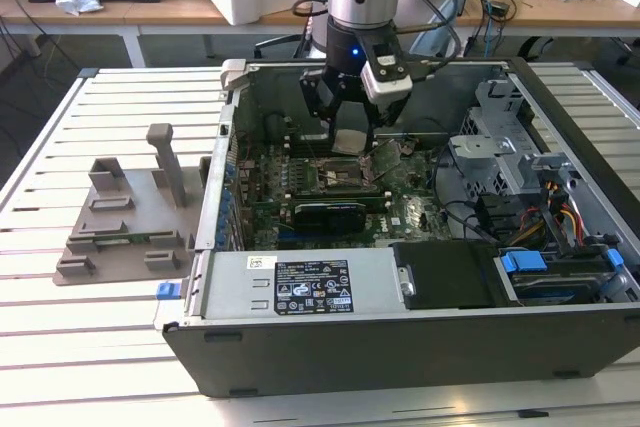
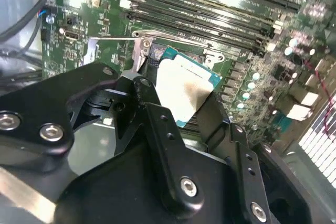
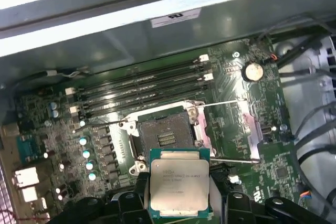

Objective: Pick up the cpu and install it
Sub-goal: 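Place the cpu into insertion slot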

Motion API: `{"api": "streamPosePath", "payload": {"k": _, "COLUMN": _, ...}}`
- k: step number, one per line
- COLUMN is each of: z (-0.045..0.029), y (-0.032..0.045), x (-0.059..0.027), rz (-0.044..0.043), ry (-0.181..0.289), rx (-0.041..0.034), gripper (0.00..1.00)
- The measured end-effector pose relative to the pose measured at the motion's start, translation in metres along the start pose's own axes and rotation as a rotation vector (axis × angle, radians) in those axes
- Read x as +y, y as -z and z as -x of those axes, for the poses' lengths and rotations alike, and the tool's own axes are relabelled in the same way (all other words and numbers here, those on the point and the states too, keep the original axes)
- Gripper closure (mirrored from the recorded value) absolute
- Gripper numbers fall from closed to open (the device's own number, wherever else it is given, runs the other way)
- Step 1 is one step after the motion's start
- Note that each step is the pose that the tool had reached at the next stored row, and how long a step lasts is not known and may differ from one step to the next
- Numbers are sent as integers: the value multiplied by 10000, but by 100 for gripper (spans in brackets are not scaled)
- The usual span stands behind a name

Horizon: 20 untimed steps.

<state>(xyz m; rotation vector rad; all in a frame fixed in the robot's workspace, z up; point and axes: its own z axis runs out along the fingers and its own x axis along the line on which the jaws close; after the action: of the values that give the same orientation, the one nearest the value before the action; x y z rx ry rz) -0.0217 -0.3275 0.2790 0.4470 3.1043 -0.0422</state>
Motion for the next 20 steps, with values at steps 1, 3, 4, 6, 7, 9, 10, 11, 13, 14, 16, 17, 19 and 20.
{"api": "streamPosePath", "payload": {"k": 1, "z": 0, "y": 0, "x": 0, "rz": -2, "ry": -178, "rx": 5, "gripper": 45}}
{"api": "streamPosePath", "payload": {"k": 3, "z": 0, "y": 0, "x": 0, "rz": -6, "ry": -677, "rx": 18, "gripper": 45}}
{"api": "streamPosePath", "payload": {"k": 4, "z": 0, "y": 0, "x": 0, "rz": -8, "ry": -978, "rx": 26, "gripper": 45}}
{"api": "streamPosePath", "payload": {"k": 6, "z": 0, "y": 0, "x": 0, "rz": -14, "ry": -1556, "rx": 40, "gripper": 45}}
{"api": "streamPosePath", "payload": {"k": 7, "z": 0, "y": 0, "x": 0, "rz": -16, "ry": -1818, "rx": 48, "gripper": 45}}
{"api": "streamPosePath", "payload": {"k": 9, "z": 0, "y": 0, "x": 0, "rz": -20, "ry": -2292, "rx": 60, "gripper": 45}}
{"api": "streamPosePath", "payload": {"k": 10, "z": 0, "y": 0, "x": 0, "rz": -22, "ry": -2567, "rx": 67, "gripper": 45}}
{"api": "streamPosePath", "payload": {"k": 11, "z": 0, "y": 0, "x": 0, "rz": -24, "ry": -2757, "rx": 72, "gripper": 45}}
{"api": "streamPosePath", "payload": {"k": 13, "z": 0, "y": 0, "x": 0, "rz": -28, "ry": -3213, "rx": 84, "gripper": 45}}
{"api": "streamPosePath", "payload": {"k": 14, "z": 0, "y": 0, "x": 0, "rz": -31, "ry": -3497, "rx": 91, "gripper": 45}}
{"api": "streamPosePath", "payload": {"k": 16, "z": 0, "y": 0, "x": 0, "rz": -34, "ry": -3936, "rx": 102, "gripper": 45}}
{"api": "streamPosePath", "payload": {"k": 17, "z": 0, "y": 0, "x": 0, "rz": -36, "ry": -4119, "rx": 107, "gripper": 45}}
{"api": "streamPosePath", "payload": {"k": 19, "z": 0, "y": 0, "x": 0, "rz": -38, "ry": -4417, "rx": 115, "gripper": 45}}
{"api": "streamPosePath", "payload": {"k": 20, "z": 0, "y": 0, "x": 0, "rz": -39, "ry": -4554, "rx": 118, "gripper": 45}}
